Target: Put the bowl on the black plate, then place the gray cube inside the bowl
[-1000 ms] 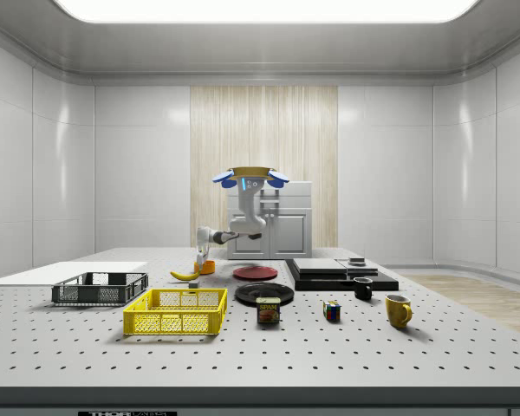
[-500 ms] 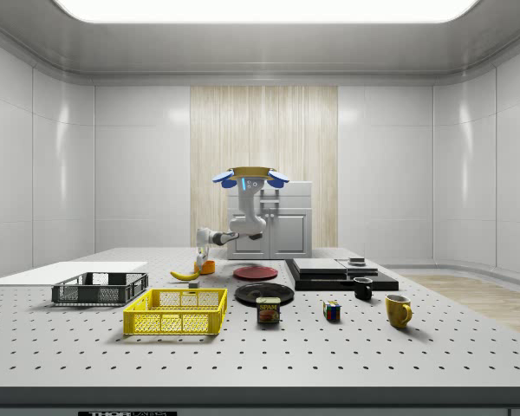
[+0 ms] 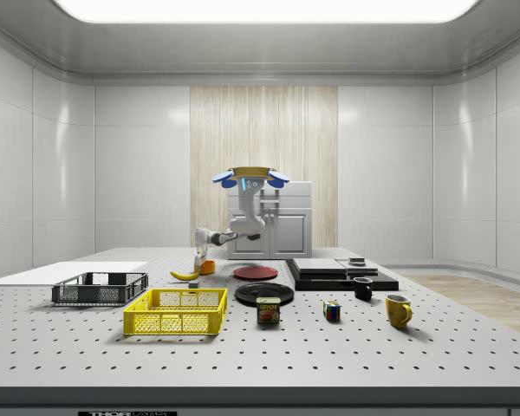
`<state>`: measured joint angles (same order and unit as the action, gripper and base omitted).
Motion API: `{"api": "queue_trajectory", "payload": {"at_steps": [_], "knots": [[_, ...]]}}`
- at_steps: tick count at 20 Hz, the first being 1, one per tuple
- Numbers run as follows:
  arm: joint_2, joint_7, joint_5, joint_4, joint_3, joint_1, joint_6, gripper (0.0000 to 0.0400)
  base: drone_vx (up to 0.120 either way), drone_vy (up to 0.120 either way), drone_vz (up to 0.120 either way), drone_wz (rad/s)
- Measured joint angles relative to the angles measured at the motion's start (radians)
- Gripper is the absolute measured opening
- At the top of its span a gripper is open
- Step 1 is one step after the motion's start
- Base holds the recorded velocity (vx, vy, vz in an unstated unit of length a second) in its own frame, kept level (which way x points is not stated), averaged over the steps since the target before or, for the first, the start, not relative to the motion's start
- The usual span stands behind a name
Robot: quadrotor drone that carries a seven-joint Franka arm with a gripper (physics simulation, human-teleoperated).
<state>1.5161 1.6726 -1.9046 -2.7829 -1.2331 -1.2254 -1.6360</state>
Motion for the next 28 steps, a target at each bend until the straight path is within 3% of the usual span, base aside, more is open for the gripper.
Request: {"api": "queue_trajectory", "payload": {"at_steps": [1,3,5,8,15,19,28], "knots": [[0.000,0.001,0.000,0.001,0.000,-0.001,0.000,0.0315,0.000,0.000,0.000,0.000],[0.000,0.002,0.001,0.002,-0.001,-0.003,0.000,0.0231,0.000,0.000,0.000,0.000],[0.000,0.002,0.001,0.002,-0.001,-0.004,0.000,0.0179,0.000,0.000,0.000,0.000],[0.000,0.003,0.001,0.003,-0.001,-0.006,0.000,0.0137,0.000,0.000,0.000,0.000],[0.001,0.004,0.013,-0.001,-0.014,-0.005,0.004,0.0106,0.000,0.000,0.006,0.000],[0.003,0.002,0.048,-0.011,-0.050,0.001,0.018,0.0104,0.000,0.000,0.120,0.000],[0.007,-0.010,0.078,-0.018,-0.081,0.003,0.025,0.0104,-0.107,0.120,0.098,0.000]]}}
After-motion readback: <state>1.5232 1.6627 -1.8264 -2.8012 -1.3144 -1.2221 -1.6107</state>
